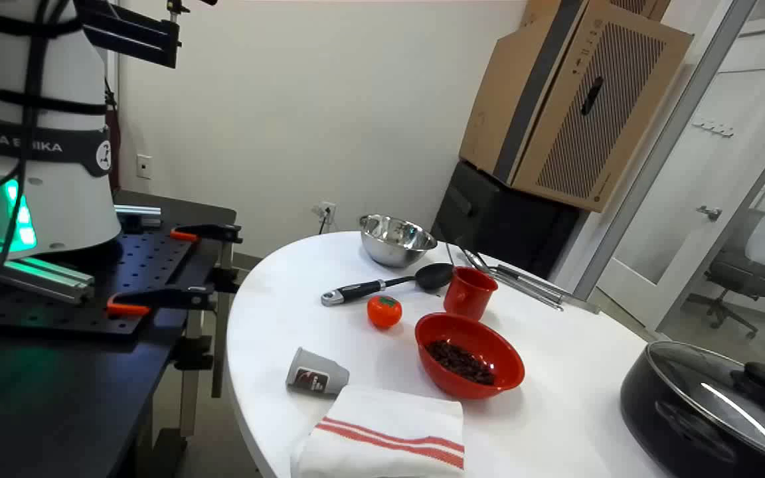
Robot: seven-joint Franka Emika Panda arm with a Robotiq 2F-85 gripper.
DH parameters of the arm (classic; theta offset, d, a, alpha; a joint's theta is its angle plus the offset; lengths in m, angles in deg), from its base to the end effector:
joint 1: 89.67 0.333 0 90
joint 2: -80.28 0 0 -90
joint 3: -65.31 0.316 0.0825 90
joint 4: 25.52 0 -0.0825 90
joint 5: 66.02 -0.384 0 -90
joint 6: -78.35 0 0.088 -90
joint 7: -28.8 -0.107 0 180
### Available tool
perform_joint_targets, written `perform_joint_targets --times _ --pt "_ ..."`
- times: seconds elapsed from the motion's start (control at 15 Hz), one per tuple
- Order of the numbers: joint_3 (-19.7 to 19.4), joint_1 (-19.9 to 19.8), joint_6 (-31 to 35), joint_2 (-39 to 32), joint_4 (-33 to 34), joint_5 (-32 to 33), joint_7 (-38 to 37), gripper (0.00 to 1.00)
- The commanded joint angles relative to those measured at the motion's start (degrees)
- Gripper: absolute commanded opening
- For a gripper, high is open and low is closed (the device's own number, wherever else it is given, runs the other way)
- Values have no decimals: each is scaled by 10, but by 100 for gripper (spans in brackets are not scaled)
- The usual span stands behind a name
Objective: Take the spoon in the cup and mix the contents in the silver bowl, then put the spoon back in the cup and move it next to the silver bowl, then pick the tomato and put it in the red bowl
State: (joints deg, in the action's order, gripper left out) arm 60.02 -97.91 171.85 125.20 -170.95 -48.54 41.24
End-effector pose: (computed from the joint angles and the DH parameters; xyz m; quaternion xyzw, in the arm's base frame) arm 0.2880 -0.1042 0.5107 0.9908 0.0246 -0.0846 0.1030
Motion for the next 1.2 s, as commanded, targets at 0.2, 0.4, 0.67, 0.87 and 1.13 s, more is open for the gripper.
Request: perform_joint_targets --times 0.2,0.4,0.67,0.87,1.13 --pt "-30 28 40 3 -13 -3 5 100" --pt "-45 49 157 10 -46 -5 19 100" --pt "-39 85 261 -26 -87 -39 29 100" --pt "-31 124 290 -81 -95 -85 42 100" --pt "-13 131 301 -166 -72 -96 44 100"
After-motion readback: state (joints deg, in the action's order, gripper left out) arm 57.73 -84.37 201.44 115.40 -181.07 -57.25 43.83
